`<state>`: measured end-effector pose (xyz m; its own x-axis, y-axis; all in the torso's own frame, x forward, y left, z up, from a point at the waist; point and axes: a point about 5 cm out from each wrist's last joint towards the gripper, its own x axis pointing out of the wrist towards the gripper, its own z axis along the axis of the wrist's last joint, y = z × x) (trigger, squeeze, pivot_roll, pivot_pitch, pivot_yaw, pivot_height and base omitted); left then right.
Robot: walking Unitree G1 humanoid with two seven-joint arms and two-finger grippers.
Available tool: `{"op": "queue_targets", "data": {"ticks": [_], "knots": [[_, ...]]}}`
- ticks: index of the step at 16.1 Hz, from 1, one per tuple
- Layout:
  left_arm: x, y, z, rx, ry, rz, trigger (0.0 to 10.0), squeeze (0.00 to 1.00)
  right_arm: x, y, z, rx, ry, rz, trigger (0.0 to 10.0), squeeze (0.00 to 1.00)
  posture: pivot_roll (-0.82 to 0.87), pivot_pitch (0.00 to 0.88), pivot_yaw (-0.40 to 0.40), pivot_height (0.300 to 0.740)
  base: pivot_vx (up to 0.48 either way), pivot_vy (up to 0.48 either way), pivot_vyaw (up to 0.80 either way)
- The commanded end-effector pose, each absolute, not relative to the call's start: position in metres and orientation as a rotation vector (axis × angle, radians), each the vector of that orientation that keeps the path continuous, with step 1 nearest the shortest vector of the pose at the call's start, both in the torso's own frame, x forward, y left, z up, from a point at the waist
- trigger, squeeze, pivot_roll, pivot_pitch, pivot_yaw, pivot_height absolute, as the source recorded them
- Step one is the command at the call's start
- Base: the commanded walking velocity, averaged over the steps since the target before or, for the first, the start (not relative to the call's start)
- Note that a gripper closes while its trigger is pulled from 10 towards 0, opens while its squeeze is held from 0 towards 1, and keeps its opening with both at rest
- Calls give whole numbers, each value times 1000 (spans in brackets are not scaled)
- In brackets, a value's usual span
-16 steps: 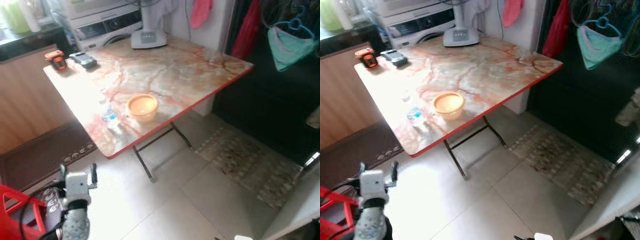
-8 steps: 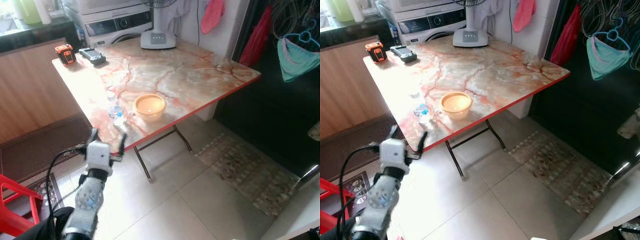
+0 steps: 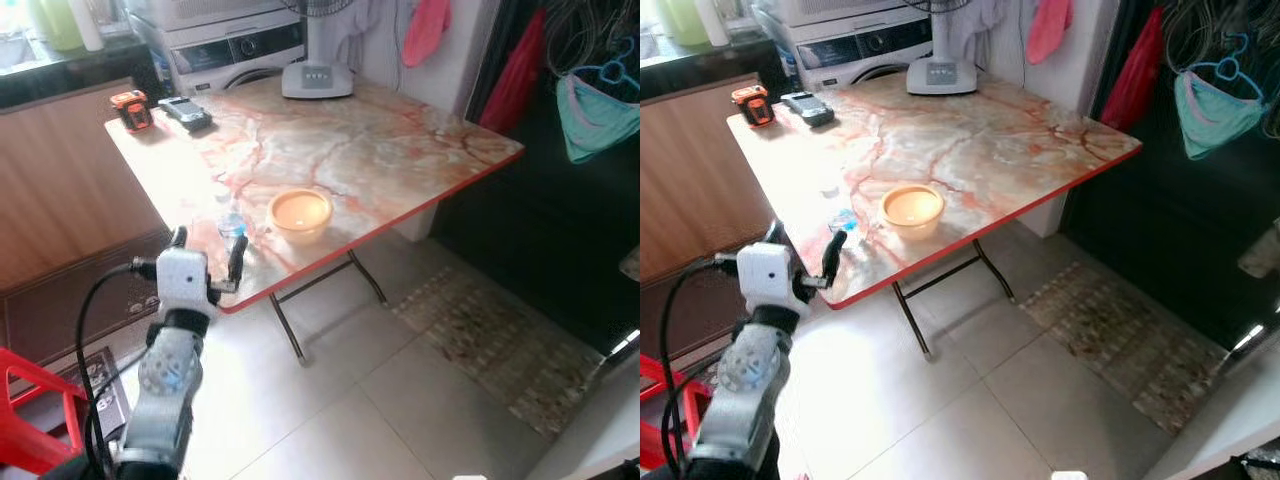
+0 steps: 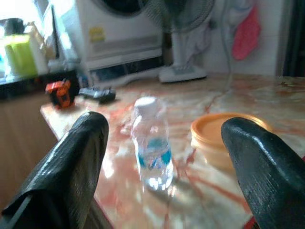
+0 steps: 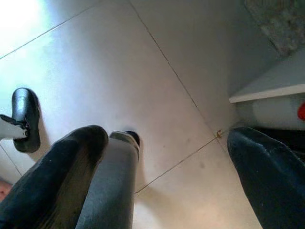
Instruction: Restocking fridge
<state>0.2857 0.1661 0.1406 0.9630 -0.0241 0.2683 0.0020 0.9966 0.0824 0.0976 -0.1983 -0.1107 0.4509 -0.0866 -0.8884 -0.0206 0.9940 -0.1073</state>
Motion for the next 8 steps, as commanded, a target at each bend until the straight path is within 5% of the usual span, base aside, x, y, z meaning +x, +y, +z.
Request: {"op": "queue_targets", "data": {"ticks": [1,5,8], "knots": [[288,172,143,30,-263,51,10000,0,64,-193,-119,-93,1226,-13,10000,0,-19,0,34,740,0,0,0],[289,177,149,48,-215,20,10000,0,64,-193,-119,-94,1219,-4,10000,0,-34,0,36,740,0,0,0],[282,181,154,102,-226,-12,10000,0,54,-191,-121,80,1211,-221,10000,0,-21,0,53,740,0,0,0]]}}
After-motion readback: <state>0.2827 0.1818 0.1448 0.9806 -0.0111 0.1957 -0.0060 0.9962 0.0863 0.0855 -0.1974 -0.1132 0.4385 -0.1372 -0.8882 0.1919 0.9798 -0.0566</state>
